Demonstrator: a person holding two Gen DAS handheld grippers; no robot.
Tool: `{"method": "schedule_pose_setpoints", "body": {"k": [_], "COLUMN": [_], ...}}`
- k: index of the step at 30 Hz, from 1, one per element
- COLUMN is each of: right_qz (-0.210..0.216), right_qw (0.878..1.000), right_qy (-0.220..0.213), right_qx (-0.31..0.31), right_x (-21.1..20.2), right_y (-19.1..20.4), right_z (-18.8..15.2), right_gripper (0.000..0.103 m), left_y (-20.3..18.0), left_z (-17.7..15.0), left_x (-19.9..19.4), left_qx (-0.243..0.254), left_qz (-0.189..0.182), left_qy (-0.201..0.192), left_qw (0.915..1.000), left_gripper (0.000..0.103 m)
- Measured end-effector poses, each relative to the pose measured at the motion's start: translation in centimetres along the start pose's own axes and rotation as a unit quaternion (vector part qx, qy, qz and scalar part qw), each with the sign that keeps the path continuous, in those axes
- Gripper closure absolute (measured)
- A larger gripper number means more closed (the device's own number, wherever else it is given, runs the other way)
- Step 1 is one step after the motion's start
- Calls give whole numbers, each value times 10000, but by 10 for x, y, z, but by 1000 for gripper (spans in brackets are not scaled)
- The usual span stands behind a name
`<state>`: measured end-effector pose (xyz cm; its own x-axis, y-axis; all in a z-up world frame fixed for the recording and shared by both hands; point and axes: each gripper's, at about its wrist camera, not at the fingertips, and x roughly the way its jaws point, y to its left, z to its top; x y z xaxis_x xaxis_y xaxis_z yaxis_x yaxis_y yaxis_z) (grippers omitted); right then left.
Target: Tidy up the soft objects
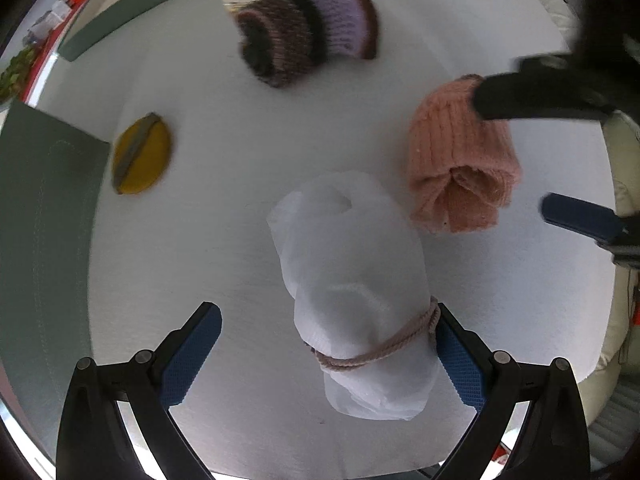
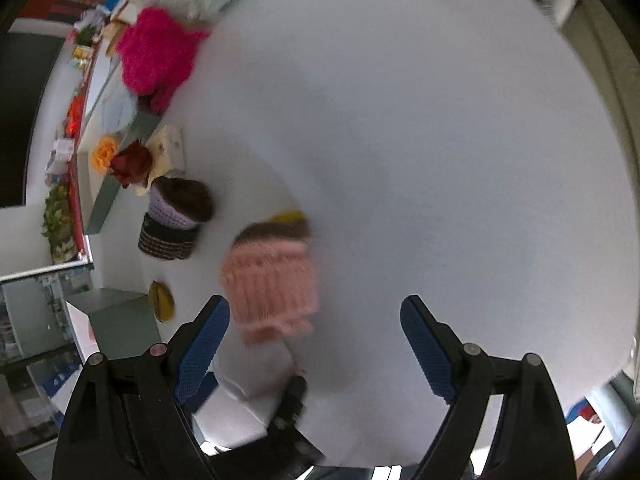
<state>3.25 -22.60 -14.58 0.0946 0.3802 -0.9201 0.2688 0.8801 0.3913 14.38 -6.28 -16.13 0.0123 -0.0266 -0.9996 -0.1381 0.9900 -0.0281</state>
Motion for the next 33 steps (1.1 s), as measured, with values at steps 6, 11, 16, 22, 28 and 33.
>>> {"method": "schedule_pose_setpoints", "body": {"k": [6,11,16,22,28,33], "right_qz": [146,-149,-463,-958,-1014,-1021], "right_qw": [9982,9964,9936,9868,9862,9832], "right_qy": [565,664,726,620,741,785], "right_qx": [-168,-505,-727,-1146,-1083,-1295], "right_x": [46,56,45,20,2,-12], "right_y": [33,51,40,5,-24,-23], "right_z": [13,8,4,-22,-45,-59], "right_gripper": [13,36,55,55,55,55], "left_y": [34,29,26,25,4,-35], "left_z": [6,11,13,22,32,33], "left_x": [8,16,17,18,2,-14], "left_qx": [-394,-384,-562,-737,-672,31], "left_qz": [118,292,111,129,181,359], "left_qy": [182,329,373,583,613,560], "left_qw": [9990,9983,9977,9955,9957,9978], "left_gripper": [1,1,0,0,50,55]}}
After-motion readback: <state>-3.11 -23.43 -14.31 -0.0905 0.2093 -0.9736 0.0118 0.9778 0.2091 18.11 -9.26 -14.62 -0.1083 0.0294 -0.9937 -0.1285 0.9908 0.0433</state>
